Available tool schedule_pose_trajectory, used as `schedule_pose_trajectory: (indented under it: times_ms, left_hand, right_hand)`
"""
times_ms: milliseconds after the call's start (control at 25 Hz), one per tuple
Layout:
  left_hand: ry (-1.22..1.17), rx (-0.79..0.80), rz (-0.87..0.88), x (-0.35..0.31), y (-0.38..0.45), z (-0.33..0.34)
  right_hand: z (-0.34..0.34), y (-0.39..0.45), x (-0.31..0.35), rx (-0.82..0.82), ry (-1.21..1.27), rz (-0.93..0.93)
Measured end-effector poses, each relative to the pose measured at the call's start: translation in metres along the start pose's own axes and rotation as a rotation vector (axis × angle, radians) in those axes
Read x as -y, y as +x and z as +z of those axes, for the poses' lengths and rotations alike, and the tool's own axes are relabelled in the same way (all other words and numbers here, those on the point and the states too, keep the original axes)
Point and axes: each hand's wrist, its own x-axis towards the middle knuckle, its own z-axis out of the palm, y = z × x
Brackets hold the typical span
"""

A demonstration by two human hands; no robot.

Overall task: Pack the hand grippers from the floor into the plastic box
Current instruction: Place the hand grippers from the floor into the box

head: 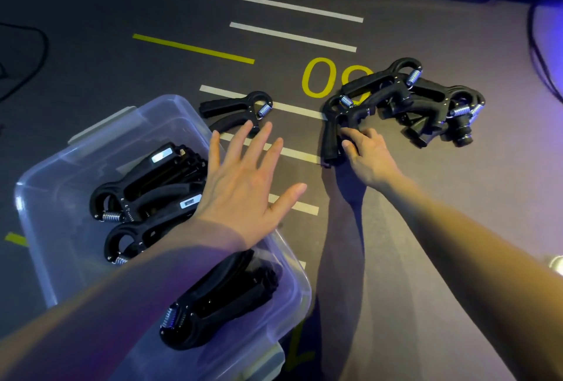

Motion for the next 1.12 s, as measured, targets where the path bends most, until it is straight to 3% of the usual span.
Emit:
schedule_pose_trajectory:
  times_ms: [240,400,560,760,1120]
  left_hand:
    - [-0.02,0.011,0.005,0.001,-0.002,-0.001]
    - [-0.157,0.019,0.004,0.007,-0.012,-0.006]
    - [-0.313,-0.172,0.002,0.023,-0.032,-0.033]
    - [-0.093,-0.382,0.093,0.059,-0.071,-0.076]
    - [0.038,-0.184,0.055,0.121,-0.154,-0.038]
  right_hand:
    - [-0.01,-0.046,0.017,-0.085,0.165,-0.087]
    - [-0.035,-0.096,0.043,-0.255,0.243,-0.225]
    - [-0.062,-0.135,0.085,-0.362,0.389,-0.486]
    - [-0.064,-0.163,0.144,-0.075,0.549,-0.686]
    - [0.022,-0.19,0.19,0.428,0.428,-0.653]
